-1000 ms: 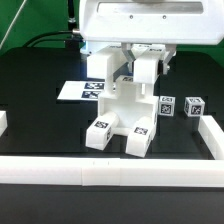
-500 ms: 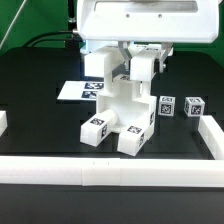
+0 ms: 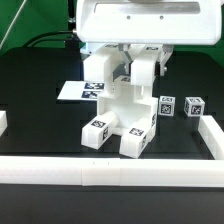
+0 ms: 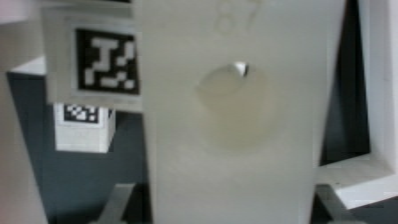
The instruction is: Assemble chair
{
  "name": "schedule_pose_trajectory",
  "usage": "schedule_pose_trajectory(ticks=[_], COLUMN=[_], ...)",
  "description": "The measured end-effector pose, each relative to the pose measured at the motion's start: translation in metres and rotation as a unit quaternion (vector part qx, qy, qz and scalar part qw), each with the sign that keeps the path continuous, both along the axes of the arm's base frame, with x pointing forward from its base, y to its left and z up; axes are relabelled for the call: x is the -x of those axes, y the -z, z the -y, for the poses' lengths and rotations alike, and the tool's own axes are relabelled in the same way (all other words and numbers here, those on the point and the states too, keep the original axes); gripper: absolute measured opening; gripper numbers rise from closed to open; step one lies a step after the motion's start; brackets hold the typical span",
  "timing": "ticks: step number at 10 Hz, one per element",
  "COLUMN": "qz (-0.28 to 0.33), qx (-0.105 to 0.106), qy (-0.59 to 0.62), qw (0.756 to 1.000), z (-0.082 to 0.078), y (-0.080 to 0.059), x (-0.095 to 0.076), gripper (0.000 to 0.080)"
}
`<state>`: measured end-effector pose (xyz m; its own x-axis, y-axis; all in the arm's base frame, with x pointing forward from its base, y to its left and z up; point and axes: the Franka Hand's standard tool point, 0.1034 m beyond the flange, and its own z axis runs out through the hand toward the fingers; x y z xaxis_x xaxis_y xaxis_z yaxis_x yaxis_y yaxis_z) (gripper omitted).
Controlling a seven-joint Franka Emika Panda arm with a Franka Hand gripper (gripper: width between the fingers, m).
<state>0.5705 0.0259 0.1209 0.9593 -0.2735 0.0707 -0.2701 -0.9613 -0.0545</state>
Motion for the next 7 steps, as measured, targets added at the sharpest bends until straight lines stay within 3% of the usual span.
schedule_pose_trajectory(ticks=[4,7], qz=[-0.001,-0.005], qx=[-0.002,-0.017], qy=[0.013,0.122], qw=[1.000,0.992], z=[-0.0005,-0.0023], y=[0.0005,0.0012], x=[0.0003,0.0006], gripper=[0.0284,0.0284])
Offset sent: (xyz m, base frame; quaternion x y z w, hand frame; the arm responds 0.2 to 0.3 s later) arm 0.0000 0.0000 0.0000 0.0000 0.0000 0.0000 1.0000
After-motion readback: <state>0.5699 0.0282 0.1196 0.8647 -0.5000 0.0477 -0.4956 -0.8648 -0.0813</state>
